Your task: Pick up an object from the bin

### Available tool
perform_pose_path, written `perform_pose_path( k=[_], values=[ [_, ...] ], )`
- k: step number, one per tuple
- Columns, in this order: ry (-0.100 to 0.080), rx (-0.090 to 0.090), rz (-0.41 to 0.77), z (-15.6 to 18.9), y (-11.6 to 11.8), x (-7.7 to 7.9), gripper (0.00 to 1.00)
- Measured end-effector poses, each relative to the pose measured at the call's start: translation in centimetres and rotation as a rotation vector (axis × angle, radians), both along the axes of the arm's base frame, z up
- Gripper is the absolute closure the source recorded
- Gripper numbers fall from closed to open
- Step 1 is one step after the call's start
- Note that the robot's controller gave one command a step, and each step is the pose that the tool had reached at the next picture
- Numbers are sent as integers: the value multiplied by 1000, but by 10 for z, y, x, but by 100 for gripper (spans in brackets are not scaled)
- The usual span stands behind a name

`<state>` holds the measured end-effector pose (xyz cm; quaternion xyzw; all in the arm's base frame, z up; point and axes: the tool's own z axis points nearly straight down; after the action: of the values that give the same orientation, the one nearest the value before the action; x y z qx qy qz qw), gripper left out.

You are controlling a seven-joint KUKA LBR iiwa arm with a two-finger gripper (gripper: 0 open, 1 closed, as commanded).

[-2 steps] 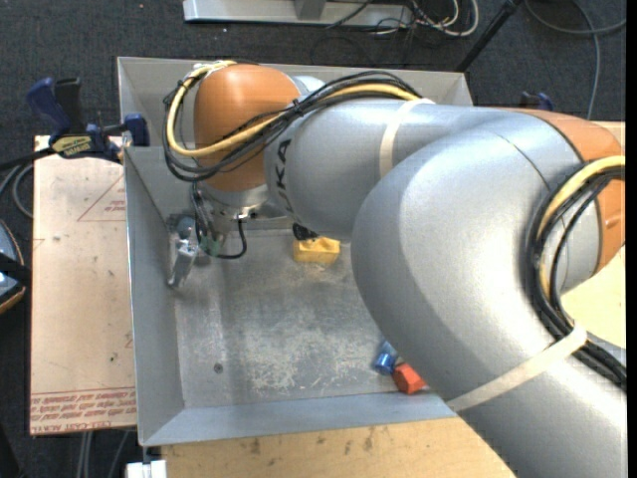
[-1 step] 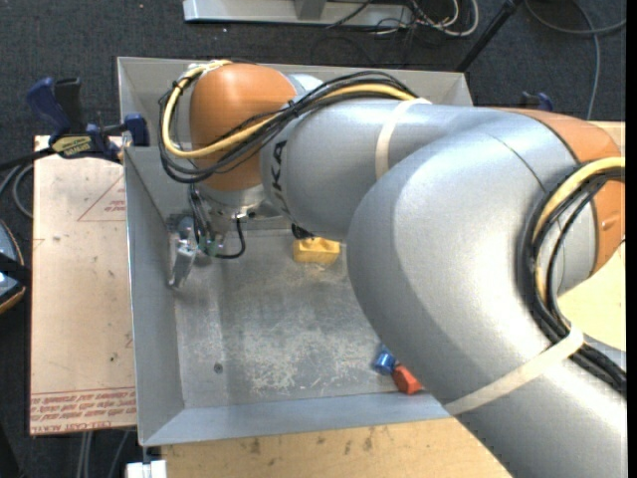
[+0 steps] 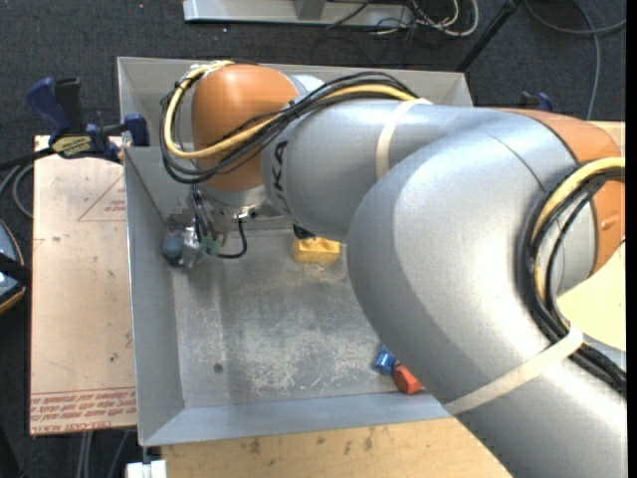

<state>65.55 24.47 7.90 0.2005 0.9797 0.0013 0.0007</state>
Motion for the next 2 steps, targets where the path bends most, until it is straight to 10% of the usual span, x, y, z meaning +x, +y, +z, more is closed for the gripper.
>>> perform_pose_path(
  k=[2],
  values=[
    [-2,1,2,42,1,1,100]
  ],
)
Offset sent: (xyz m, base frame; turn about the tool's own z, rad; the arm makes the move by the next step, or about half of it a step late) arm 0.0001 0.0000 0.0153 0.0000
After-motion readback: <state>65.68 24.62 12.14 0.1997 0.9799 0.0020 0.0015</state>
